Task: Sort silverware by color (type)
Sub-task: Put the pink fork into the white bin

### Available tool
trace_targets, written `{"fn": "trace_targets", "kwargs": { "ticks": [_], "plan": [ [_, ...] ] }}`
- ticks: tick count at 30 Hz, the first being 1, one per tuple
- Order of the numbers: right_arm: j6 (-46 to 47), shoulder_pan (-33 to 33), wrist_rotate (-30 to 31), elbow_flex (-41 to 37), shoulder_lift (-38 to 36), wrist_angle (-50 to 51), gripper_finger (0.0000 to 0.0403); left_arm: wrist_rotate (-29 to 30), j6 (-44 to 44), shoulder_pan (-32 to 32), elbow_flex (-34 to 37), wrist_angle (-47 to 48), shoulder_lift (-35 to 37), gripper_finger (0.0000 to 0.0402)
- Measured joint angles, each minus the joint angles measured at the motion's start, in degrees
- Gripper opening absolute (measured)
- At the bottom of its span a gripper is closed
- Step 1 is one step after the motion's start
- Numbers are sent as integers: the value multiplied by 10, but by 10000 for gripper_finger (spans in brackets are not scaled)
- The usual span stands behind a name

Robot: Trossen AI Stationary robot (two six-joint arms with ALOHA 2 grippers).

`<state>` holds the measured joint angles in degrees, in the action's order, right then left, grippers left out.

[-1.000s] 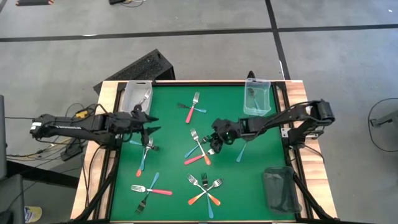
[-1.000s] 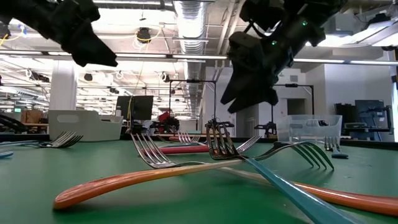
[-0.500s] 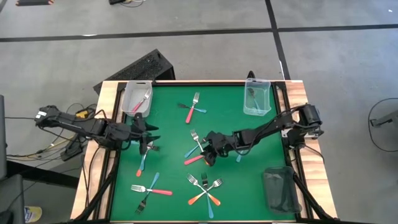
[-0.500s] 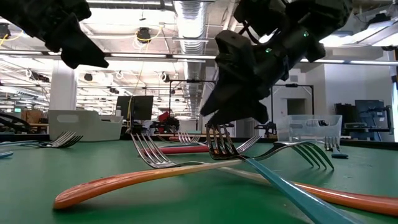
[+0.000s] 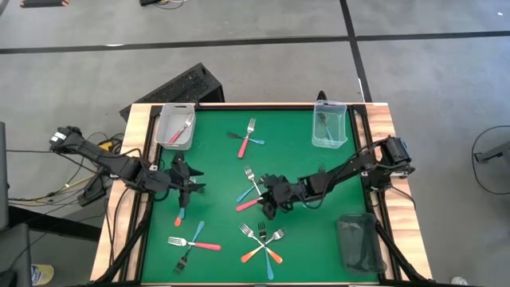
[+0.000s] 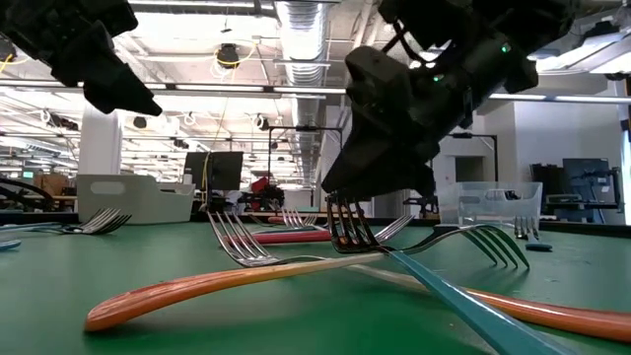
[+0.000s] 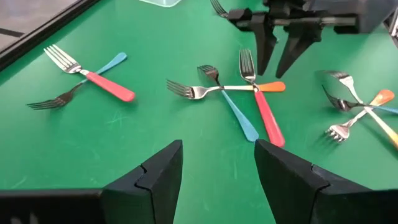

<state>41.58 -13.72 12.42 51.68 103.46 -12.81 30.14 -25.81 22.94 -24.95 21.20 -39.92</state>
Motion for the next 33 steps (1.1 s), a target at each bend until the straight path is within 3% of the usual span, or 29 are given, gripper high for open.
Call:
{"fn": "trace_targets", "kwargs": {
  "ticks": [13,22,33],
  "plan": [
    [-301,7,-22,95,24,97,160,38,-45,29,0,-2,-62,187],
    [-331,24,-52,172,102,208,177,43,-59,35,0,1,-73,187],
    [-333,26,-72,193,112,294,161,49,-52,36,0,5,-72,187]
  ]
}}
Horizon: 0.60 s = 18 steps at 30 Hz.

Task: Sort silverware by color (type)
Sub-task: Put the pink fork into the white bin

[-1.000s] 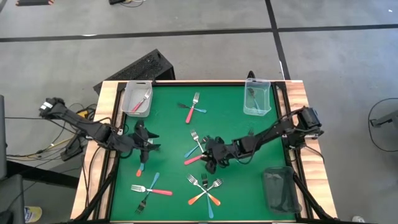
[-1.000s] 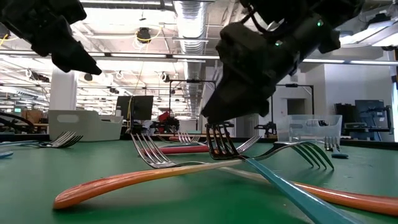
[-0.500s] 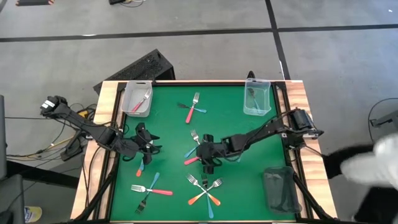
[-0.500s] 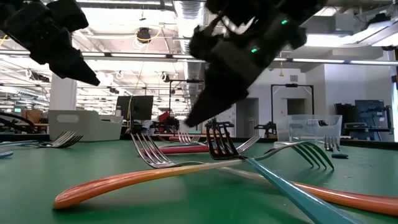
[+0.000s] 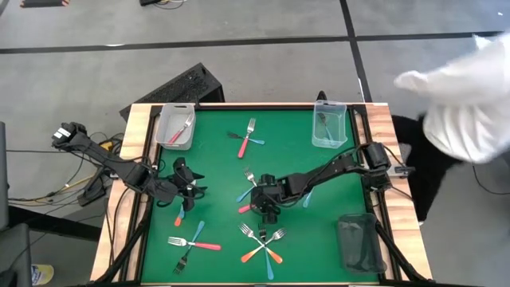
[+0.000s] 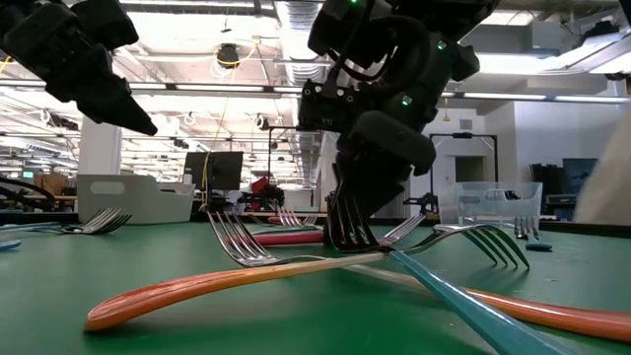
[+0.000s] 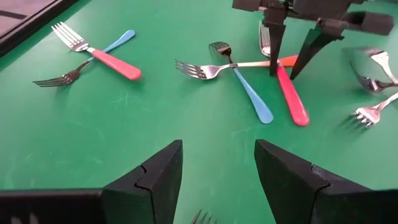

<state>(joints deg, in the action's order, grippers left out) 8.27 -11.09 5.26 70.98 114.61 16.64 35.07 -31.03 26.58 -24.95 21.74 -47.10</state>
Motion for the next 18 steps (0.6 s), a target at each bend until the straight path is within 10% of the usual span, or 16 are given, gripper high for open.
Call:
{"fn": "trace_targets", "kwargs": {
  "ticks": [9,18],
  "plan": [
    [-43,8,-10,0,-1,26,130,191,116,-20,-72,47,61,187],
    [-57,31,-41,0,-1,29,102,192,229,-109,-113,44,117,187]
  ]
}}
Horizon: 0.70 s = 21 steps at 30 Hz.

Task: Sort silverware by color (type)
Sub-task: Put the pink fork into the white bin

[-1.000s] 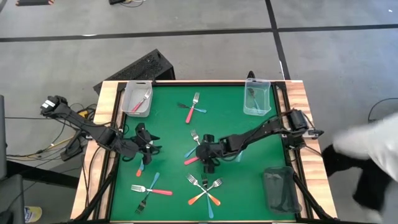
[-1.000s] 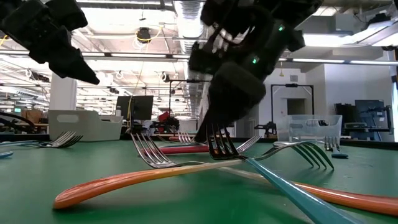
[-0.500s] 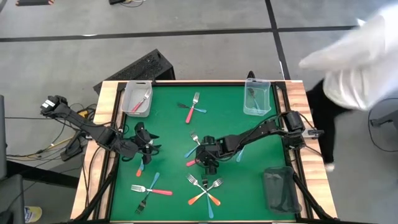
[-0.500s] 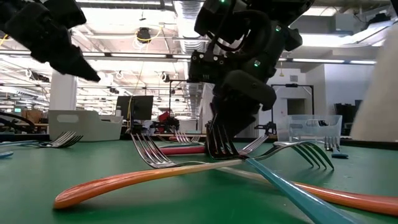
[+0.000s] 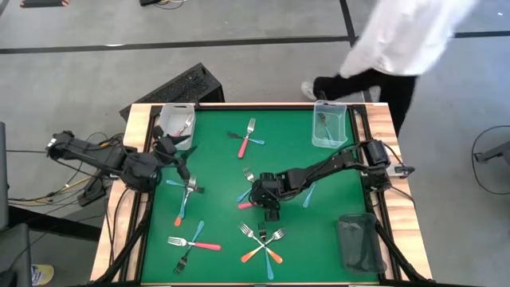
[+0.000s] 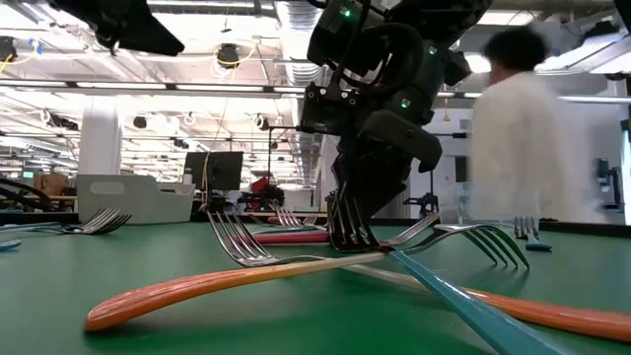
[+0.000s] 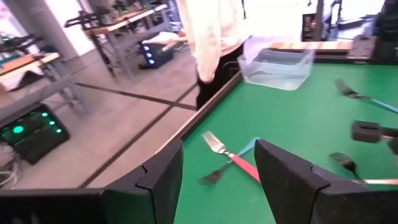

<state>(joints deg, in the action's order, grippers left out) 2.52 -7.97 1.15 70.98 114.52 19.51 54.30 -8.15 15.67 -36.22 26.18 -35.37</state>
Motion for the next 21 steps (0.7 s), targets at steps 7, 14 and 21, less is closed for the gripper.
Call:
{"fn": "trace_targets", "kwargs": {
  "ticks": [7,14,21],
  "plan": [
    [18,6,-2,0,0,-7,66,-72,-67,-19,45,-5,-6,187],
    [52,7,5,-2,0,-44,52,-199,-88,-19,116,-138,-56,187],
    [77,6,35,-4,-44,-55,50,-251,-92,-18,123,-193,-108,187]
  ]
}}
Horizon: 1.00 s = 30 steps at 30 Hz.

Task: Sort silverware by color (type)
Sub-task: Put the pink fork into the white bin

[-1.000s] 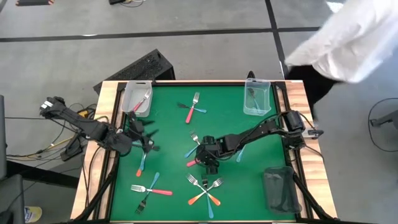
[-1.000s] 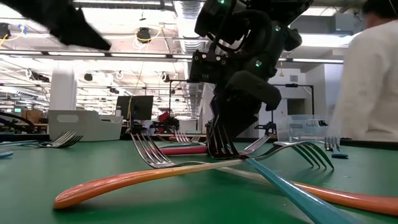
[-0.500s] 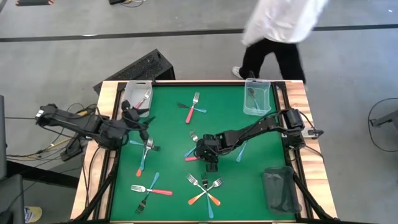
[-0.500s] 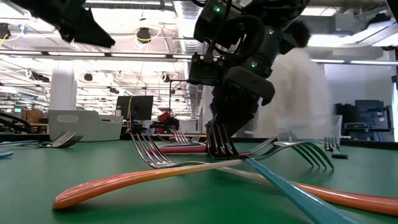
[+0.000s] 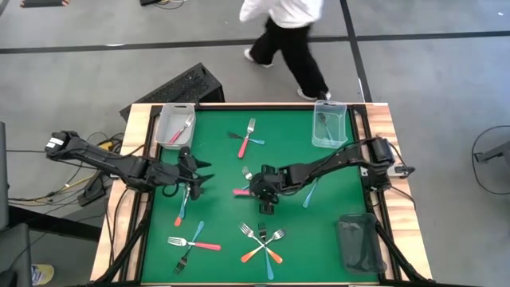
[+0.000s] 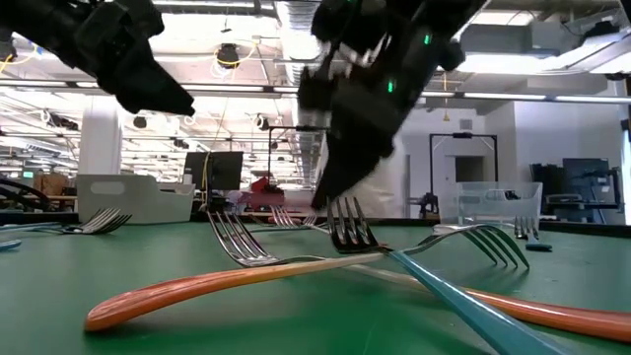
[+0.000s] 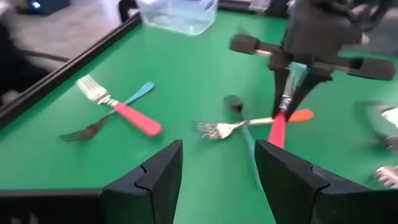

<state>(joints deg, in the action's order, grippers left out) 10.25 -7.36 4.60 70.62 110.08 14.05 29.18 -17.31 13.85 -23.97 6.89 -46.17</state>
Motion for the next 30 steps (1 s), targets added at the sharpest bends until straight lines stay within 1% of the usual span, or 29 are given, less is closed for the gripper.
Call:
{"fn": "trace_targets", "kwargs": {
  "ticks": [3,5,8,11,16,19,23,30],
  "plan": [
    [0,-5,18,1,-25,-2,50,-24,26,0,0,-55,-15,187],
    [2,-5,17,1,-33,-9,50,-64,74,0,-1,-108,-31,187],
    [22,-1,17,1,-35,-23,51,-119,145,0,-1,-179,-80,187],
    [47,2,17,1,-35,-30,53,-134,187,-1,-11,-216,-139,187],
    [92,5,15,1,-35,-37,55,-103,250,-1,-57,-201,-239,187],
    [99,5,15,1,-35,-46,55,-89,289,-1,-85,-199,-290,187],
    [103,3,15,2,-35,-50,56,-73,323,-1,-118,-190,-341,187],
    [113,-1,15,3,-35,-70,56,-42,356,-1,-158,-122,-406,187]
  ]
}}
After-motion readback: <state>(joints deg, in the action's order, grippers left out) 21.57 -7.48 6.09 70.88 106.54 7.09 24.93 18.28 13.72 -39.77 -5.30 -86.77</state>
